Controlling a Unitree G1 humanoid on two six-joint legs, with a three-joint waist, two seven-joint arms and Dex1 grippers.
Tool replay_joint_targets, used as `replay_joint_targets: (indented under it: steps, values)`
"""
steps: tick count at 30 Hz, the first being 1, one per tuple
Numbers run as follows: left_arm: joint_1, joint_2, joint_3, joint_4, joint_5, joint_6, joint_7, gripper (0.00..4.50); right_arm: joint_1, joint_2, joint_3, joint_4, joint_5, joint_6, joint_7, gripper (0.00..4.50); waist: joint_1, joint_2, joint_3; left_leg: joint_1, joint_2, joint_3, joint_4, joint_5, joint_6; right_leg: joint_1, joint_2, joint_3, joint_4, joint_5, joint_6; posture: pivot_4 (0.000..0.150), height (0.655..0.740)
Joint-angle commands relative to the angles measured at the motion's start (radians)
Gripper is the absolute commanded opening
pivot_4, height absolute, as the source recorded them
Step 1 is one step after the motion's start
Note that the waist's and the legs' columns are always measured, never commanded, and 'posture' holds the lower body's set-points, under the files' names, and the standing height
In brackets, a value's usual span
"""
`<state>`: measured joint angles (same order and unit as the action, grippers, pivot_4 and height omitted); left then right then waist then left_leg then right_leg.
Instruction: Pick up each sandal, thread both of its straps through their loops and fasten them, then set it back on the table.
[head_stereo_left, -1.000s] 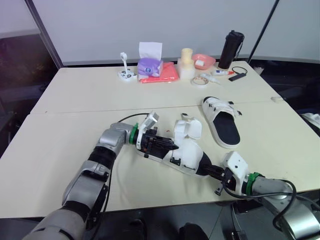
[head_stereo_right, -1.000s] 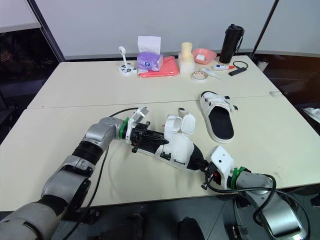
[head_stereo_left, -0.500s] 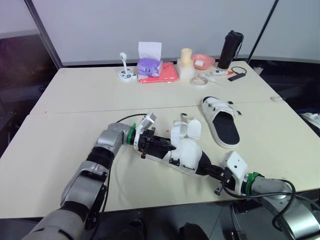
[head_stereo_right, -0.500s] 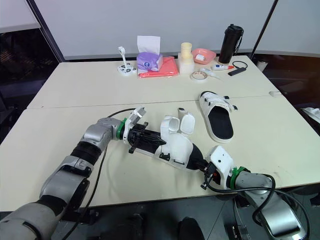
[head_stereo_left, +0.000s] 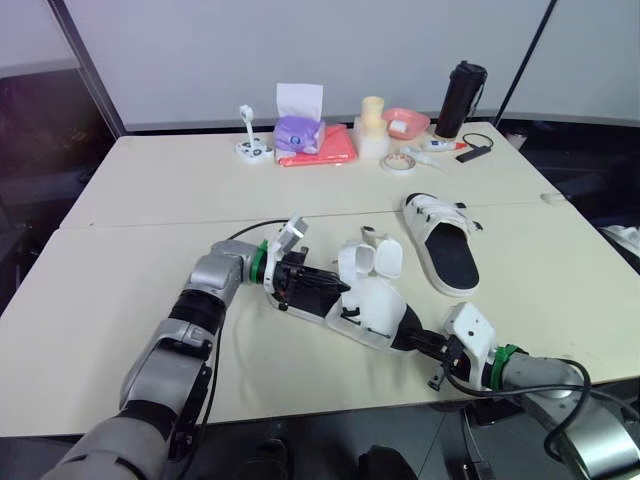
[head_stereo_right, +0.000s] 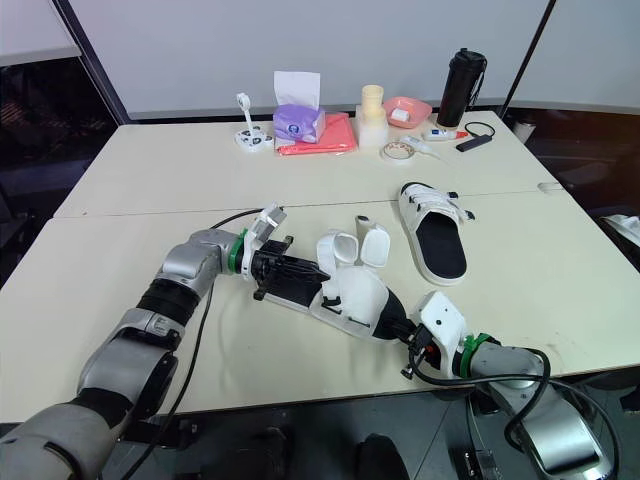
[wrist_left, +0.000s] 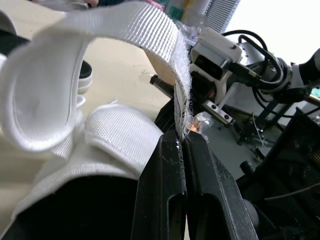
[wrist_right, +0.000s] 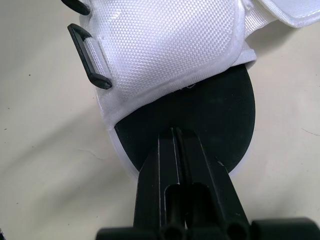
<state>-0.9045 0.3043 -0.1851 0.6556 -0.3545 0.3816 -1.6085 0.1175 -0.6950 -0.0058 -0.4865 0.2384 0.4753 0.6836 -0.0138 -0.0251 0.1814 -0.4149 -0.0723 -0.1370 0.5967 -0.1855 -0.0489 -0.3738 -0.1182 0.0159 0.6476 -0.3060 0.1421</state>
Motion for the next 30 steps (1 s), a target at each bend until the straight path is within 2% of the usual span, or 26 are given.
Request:
replay_joint_targets:
  steps: [1, 6, 16, 30]
  values:
    - [-0.007, 0.017, -0.022, -0.045, -0.021, -0.036, -0.006, 0.02, 0.011, -0.001, 0.023, 0.017, -0.012, 0.015, 0.004, 0.0, 0.0, 0.0, 0.0, 0.0, 0.0, 0.0, 0.0, 0.0, 0.0, 0.0, 0.0, 0.0, 0.0, 0.0, 0.0, 0.15, 0.74]
    - [0.0, 0.023, -0.05, -0.049, -0.03, -0.051, -0.006, 0.02, 0.009, -0.001, 0.023, 0.018, -0.013, 0.015, 0.003, 0.0, 0.0, 0.0, 0.0, 0.0, 0.0, 0.0, 0.0, 0.0, 0.0, 0.0, 0.0, 0.0, 0.0, 0.0, 0.0, 0.15, 0.74]
    - [-0.05, -0.009, -0.006, -0.027, -0.06, 0.021, -0.006, 0.02, 0.013, -0.001, 0.025, 0.013, -0.017, 0.015, 0.002, 0.0, 0.0, 0.0, 0.0, 0.0, 0.0, 0.0, 0.001, 0.0, 0.0, 0.001, 0.0, 0.0, 0.001, 0.0, 0.0, 0.15, 0.74]
    - [-0.036, 0.047, -0.125, -0.035, -0.105, -0.013, -0.006, 0.02, 0.021, -0.001, 0.027, 0.008, -0.027, 0.014, 0.0, 0.0, 0.0, 0.0, 0.0, 0.001, 0.0, 0.0, 0.001, 0.0, 0.0, 0.001, 0.0, 0.0, 0.001, 0.0, 0.0, 0.15, 0.74]
